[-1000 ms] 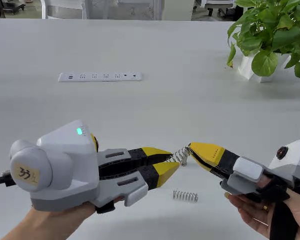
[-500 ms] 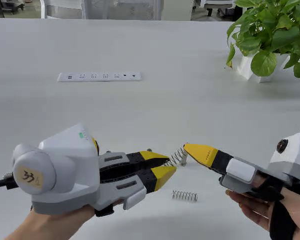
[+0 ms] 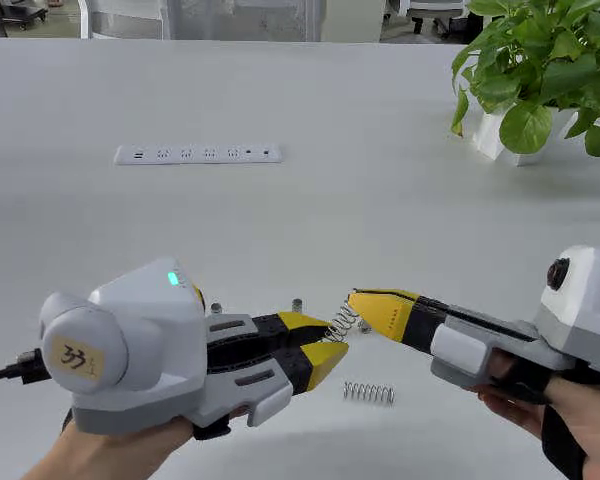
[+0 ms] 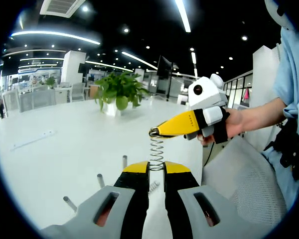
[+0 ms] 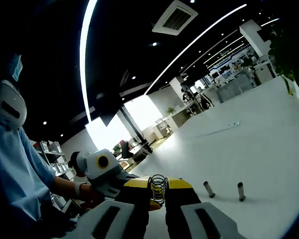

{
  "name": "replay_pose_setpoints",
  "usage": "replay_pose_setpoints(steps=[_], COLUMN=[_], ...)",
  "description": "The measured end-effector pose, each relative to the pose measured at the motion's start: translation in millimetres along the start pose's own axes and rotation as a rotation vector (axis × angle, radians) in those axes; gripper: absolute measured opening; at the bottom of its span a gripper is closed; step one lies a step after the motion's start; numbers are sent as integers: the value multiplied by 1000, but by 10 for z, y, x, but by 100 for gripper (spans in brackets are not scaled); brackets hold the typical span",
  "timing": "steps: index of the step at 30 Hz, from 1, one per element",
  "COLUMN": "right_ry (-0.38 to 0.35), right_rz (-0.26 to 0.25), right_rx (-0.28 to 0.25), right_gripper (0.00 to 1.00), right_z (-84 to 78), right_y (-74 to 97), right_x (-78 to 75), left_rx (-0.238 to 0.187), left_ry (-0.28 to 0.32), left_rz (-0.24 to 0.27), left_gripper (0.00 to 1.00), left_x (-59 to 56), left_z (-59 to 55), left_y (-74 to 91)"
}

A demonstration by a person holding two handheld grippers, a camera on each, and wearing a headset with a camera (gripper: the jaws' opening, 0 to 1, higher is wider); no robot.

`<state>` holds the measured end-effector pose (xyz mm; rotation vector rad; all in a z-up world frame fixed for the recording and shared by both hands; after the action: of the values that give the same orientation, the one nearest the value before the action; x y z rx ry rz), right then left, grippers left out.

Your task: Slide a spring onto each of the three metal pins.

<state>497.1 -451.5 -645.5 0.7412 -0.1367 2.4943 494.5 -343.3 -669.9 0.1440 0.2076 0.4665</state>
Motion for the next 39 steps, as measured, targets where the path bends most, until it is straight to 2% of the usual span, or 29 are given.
replay_pose_setpoints(steps=[9, 14, 18, 19, 23, 33, 37, 39], right_ry=[204, 263, 276, 308, 360, 367, 384, 399], right_rz=[13, 21, 23, 29, 34, 36, 36, 31], right_rx=[56, 76, 75, 76, 95, 100, 116, 132], right_gripper=[6, 6, 6, 6, 6, 7, 7, 15], right_z=[-2, -19, -21, -22, -22, -30, -27, -41], right_y=[-38, -46, -39, -34, -37, -43, -51, -62], right_x=[112, 125, 120, 130, 161, 185, 209, 214], left_rx=[13, 18, 16, 15, 14, 7, -8, -12], left_ry=[11, 18, 20, 21, 21, 11, 6, 7], left_rz=[-2, -8, -8, -9, -16, -17, -19, -19], left_gripper=[7, 7, 7, 7, 7, 6, 6, 6], left_x=[-12, -22, -26, -29, -44, -40, -43, -42], left_z=[-16, -37, -42, -42, -45, -41, -30, -21], left_y=[1, -4, -9, -11, -19, -23, -19, -16])
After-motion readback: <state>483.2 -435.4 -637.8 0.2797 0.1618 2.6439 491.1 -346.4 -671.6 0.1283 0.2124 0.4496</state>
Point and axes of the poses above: the centre of the closed fingertips' face, and the gripper's own axes: y roughly backward along the fingers, x roughly to its left, z roughly out of its top, the point moved 6 cm from there along y, roughly backward along the fingers, and after that the axes turned 3 degrees about -x, right-handed, at the moved point
